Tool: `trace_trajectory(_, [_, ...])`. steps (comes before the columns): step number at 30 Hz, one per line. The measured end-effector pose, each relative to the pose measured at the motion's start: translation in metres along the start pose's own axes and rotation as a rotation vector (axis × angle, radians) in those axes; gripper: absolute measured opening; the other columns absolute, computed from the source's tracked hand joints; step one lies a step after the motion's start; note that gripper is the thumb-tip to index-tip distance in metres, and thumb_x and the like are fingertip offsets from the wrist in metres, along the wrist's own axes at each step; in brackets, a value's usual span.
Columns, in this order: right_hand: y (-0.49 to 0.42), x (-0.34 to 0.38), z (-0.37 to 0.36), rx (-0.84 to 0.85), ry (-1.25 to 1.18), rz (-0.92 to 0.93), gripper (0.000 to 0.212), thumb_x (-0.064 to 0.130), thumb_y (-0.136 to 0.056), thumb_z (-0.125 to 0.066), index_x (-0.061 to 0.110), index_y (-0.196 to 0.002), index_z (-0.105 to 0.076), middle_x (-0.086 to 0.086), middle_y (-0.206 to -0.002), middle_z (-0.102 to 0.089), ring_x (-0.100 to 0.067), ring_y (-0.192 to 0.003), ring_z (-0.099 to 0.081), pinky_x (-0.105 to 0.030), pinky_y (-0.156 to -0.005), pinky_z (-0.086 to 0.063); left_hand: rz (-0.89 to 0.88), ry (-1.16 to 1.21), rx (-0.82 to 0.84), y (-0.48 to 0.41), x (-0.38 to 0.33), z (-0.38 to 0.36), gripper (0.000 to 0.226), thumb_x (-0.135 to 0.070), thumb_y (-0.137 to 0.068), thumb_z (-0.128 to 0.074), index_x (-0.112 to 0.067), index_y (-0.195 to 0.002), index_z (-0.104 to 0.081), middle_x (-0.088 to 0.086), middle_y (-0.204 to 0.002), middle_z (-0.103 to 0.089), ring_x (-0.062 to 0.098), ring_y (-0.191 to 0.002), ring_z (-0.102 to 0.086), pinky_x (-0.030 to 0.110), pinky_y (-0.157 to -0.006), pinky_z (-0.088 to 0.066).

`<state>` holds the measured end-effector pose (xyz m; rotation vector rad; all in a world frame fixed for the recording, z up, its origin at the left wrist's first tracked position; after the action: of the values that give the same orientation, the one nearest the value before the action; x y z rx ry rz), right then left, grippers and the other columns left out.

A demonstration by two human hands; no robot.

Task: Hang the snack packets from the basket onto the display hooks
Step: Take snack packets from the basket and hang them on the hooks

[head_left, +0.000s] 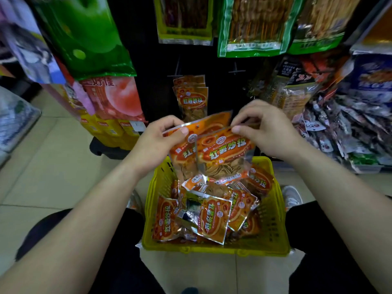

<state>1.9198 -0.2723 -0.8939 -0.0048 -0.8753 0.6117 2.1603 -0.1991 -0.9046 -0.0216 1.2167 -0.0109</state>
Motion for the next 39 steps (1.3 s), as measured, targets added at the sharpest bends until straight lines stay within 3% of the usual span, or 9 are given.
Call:
trace_trajectory(3, [-0.009,0.002,0.0,-0.07,-0.006,-0.016,0.008,0.021,-0.087,-0.075,0.027,-0.087,-0.071,0.009,-0.123,-0.057,0.004,-0.092,-0.056,-0.011,-0.077,-0.044,-0.031,-0.007,-0.029,-0.007,-0.002,-0.003,0.015,-0.038,-0.096,-0.062,-0.03,-0.083,-0.064,-0.007,-0.078,-0.07,0.009,-0.074,-0.068,0.023,-0.063,-0.055])
trace_trajectory(6, [-0.012,-0.001,-0.004,-0.095,-0.031,-0.079,0.008,0.024,-0.089,-0.073,0.031,-0.088,-0.069,0.017,-0.098,-0.066,0.008,-0.084,-0.061,-0.006,-0.064,-0.044,-0.056,0.013,-0.08,-0.015,0.0,-0.004,0.016,-0.037,-0.097,-0.061,-0.032,-0.083,-0.064,-0.009,-0.076,-0.068,0.008,-0.074,-0.066,0.026,-0.066,-0.053])
trace_trajectory(13, [-0.018,-0.015,-0.013,-0.173,0.016,-0.174,0.009,0.035,-0.086,-0.074,0.032,-0.085,-0.066,0.015,-0.083,-0.066,-0.002,-0.081,-0.064,-0.028,-0.062,-0.053,0.038,0.141,-0.158,-0.029,0.018,-0.017,0.021,-0.041,-0.101,-0.051,-0.032,-0.092,-0.067,-0.009,-0.083,-0.073,0.008,-0.078,-0.072,0.019,-0.063,-0.052])
trace_trajectory(16, [-0.023,-0.023,-0.013,-0.208,0.027,-0.216,0.023,0.039,-0.082,-0.077,0.032,-0.083,-0.055,0.012,-0.08,-0.064,-0.005,-0.075,-0.062,-0.028,-0.057,-0.047,0.054,0.16,-0.129,-0.033,0.02,-0.024,0.026,-0.049,-0.089,-0.065,-0.025,-0.102,-0.065,-0.012,-0.091,-0.073,0.005,-0.086,-0.071,0.016,-0.067,-0.052])
trace_trajectory(19, [-0.026,-0.026,-0.016,-0.217,0.021,-0.246,0.033,0.043,-0.078,-0.079,0.034,-0.089,-0.05,0.009,-0.078,-0.064,-0.004,-0.068,-0.062,-0.03,-0.055,-0.048,0.07,0.052,-0.158,-0.034,0.024,-0.027,0.03,-0.037,-0.076,-0.083,-0.032,-0.097,-0.063,-0.014,-0.091,-0.072,0.002,-0.087,-0.07,0.012,-0.063,-0.052])
trace_trajectory(24, [-0.03,-0.024,-0.019,-0.169,0.075,-0.221,0.023,0.05,-0.081,-0.074,0.032,-0.088,-0.061,0.01,-0.075,-0.063,-0.004,-0.068,-0.062,-0.036,-0.057,-0.053,0.084,0.025,-0.264,-0.039,0.027,-0.024,0.019,-0.028,-0.083,-0.08,-0.028,-0.095,-0.066,-0.007,-0.093,-0.074,0.005,-0.087,-0.071,0.02,-0.067,-0.058])
trace_trajectory(31, [-0.03,-0.026,-0.021,-0.062,-0.014,-0.181,0.014,0.04,-0.09,-0.068,0.027,-0.088,-0.069,0.014,-0.08,-0.067,0.004,-0.075,-0.063,-0.009,-0.056,-0.043,0.107,0.037,-0.267,-0.04,0.032,-0.02,0.009,-0.025,-0.093,-0.069,-0.031,-0.1,-0.068,-0.007,-0.093,-0.076,0.01,-0.086,-0.074,0.033,-0.073,-0.062])
trace_trajectory(34, [-0.031,-0.026,-0.022,-0.054,-0.034,-0.166,0.006,0.033,-0.094,-0.065,0.03,-0.09,-0.068,0.016,-0.083,-0.067,0.004,-0.077,-0.062,-0.009,-0.058,-0.039,0.123,0.035,-0.264,-0.041,0.035,-0.017,0.013,-0.028,-0.096,-0.063,-0.024,-0.107,-0.069,-0.002,-0.095,-0.077,0.016,-0.088,-0.075,0.047,-0.076,-0.061])
trace_trajectory(39, [-0.03,-0.026,-0.022,-0.062,-0.04,-0.169,0.012,0.035,-0.093,-0.066,0.026,-0.087,-0.068,0.011,-0.082,-0.069,0.0,-0.075,-0.065,-0.008,-0.055,-0.041,0.092,-0.007,-0.23,-0.041,0.033,-0.019,0.014,-0.03,-0.1,-0.054,-0.038,-0.101,-0.066,-0.006,-0.095,-0.076,0.013,-0.09,-0.074,0.041,-0.078,-0.06])
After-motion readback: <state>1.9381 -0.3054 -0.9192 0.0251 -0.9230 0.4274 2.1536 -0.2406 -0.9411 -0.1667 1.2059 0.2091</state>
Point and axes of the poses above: each hand's wrist, its own y-axis away from the middle knuckle, its own z-axis out of the back of the hand, x = y × z, the point moved 4 cm from there along -y, towards the middle knuckle
